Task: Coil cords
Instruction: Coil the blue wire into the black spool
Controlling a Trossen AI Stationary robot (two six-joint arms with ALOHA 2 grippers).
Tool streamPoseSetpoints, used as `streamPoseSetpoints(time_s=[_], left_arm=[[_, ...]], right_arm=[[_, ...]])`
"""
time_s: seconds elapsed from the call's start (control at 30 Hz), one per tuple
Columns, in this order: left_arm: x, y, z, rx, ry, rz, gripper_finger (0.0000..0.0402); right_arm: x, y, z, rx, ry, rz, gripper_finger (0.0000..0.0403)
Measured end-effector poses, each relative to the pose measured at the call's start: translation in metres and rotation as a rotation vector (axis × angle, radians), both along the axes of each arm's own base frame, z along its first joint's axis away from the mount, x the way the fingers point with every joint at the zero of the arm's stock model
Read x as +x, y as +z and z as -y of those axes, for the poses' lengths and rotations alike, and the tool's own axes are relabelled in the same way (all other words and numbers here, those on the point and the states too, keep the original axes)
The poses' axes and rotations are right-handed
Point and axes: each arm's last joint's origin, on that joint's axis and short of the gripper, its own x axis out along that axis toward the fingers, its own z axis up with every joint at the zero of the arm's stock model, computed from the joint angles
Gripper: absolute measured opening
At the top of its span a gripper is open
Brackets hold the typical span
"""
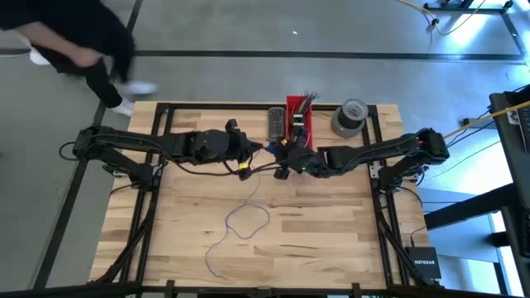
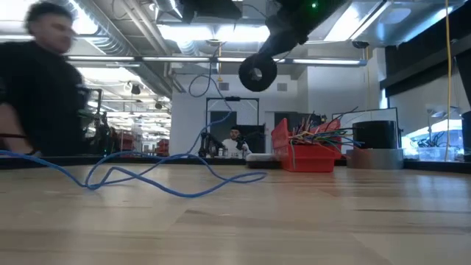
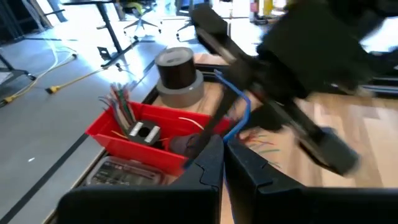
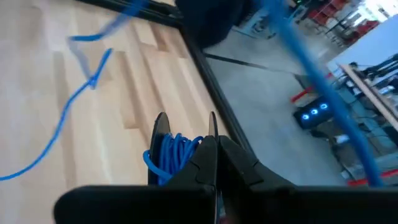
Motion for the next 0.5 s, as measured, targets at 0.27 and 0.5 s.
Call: streamPoseSetpoints(time_s=[0.27, 0.5], left_arm=[[-0.004, -0.004, -0.008, 0.019, 0.061, -0.059, 0.0005], [-0.013, -0.019, -0.018, -0.026, 0.152, -0.206, 0.0005]], right_arm=[[-0.005, 0.009, -0.031, -0.008, 0.219, -0.01, 0.0008], [-0.024, 0.03, -0.052, -0.08, 0.214, 0.039, 0.0007]])
